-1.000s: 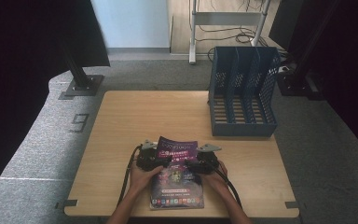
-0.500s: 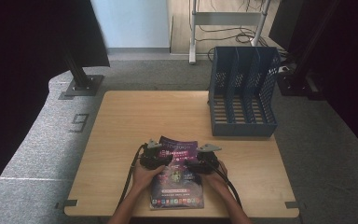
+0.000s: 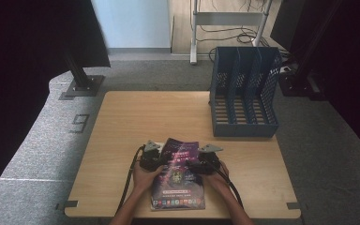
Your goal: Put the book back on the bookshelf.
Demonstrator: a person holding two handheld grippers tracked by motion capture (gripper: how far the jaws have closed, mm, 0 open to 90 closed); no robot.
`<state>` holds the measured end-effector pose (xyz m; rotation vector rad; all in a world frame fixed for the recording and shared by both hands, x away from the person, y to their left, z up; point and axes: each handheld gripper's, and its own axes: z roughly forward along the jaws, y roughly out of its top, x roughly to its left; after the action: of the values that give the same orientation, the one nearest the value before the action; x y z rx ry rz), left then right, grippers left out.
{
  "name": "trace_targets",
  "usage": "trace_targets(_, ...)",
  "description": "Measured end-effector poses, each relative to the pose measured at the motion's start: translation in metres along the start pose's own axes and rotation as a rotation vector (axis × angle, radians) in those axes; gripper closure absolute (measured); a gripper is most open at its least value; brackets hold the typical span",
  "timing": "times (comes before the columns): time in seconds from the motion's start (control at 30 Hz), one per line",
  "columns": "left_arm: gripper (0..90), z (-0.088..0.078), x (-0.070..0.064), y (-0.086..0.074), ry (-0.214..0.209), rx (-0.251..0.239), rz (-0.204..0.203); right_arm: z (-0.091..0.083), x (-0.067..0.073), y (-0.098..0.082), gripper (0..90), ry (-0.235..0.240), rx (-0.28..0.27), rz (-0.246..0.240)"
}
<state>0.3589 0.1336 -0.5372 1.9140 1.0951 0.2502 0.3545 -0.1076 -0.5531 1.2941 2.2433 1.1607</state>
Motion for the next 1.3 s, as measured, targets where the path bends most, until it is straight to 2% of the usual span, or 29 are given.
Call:
trace_targets(0.1, 86.8, -0.003, -0.003, 0.002, -0.019, -0.022, 0.000, 0.000, 0.000, 0.000, 26.2, 0.001, 0.000, -0.002)
trace_targets(0.23, 87.8, -0.009, -0.008, 0.007, -0.033, -0.048, 0.025, -0.002, -0.003, 0.000, 27.3, -0.006, -0.010, -0.003)
trace_targets(0.5, 87.9, -0.012, -0.011, 0.008, -0.051, -0.076, 0.064, -0.005, -0.008, 0.001, 27.5, -0.017, -0.028, -0.009)
trace_targets(0.93, 88.1, -0.024, -0.019, 0.015, -0.088, -0.114, 0.106, -0.013, -0.017, 0.006, 25.7, 0.034, -0.066, 0.024)
trace_targets(1.07, 88.1, -0.026, -0.021, 0.016, -0.097, -0.124, 0.104, -0.013, -0.019, 0.006, 25.0, 0.052, -0.074, 0.030)
trace_targets(1.3, 88.1, -0.029, -0.029, 0.022, -0.113, -0.134, 0.140, -0.011, -0.023, 0.006, 24.4, 0.083, -0.084, 0.062)
